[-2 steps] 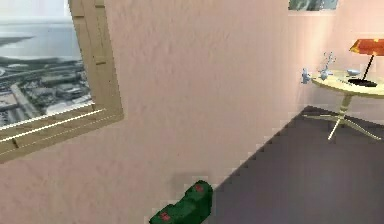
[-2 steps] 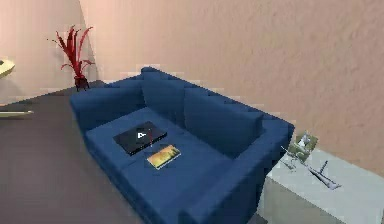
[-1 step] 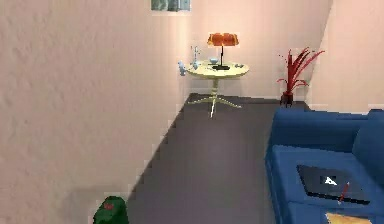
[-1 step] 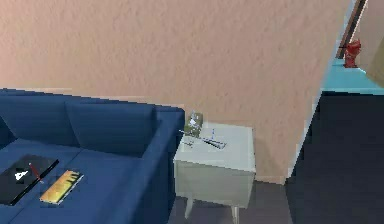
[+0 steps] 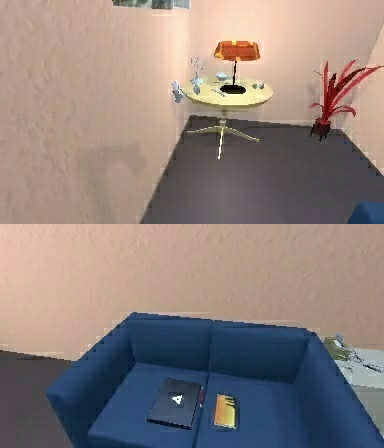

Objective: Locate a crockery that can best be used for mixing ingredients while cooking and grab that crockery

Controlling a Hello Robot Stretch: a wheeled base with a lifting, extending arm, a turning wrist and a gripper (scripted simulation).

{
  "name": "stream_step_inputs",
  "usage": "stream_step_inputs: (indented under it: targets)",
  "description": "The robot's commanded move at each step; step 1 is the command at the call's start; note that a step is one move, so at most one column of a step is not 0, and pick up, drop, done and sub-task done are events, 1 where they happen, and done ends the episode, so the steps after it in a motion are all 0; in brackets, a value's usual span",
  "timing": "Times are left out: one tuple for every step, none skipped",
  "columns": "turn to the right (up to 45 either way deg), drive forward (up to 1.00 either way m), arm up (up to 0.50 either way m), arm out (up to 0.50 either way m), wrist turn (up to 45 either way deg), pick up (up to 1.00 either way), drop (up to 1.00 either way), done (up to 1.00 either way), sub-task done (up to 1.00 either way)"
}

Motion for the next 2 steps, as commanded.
stream_step_inputs:
  targets:
    - [0.0, 1.0, 0.0, 0.0, 0.0, 0.0, 0.0, 0.0, 0.0]
    - [9.0, 0.0, 0.0, 0.0, 0.0, 0.0, 0.0, 0.0, 0.0]
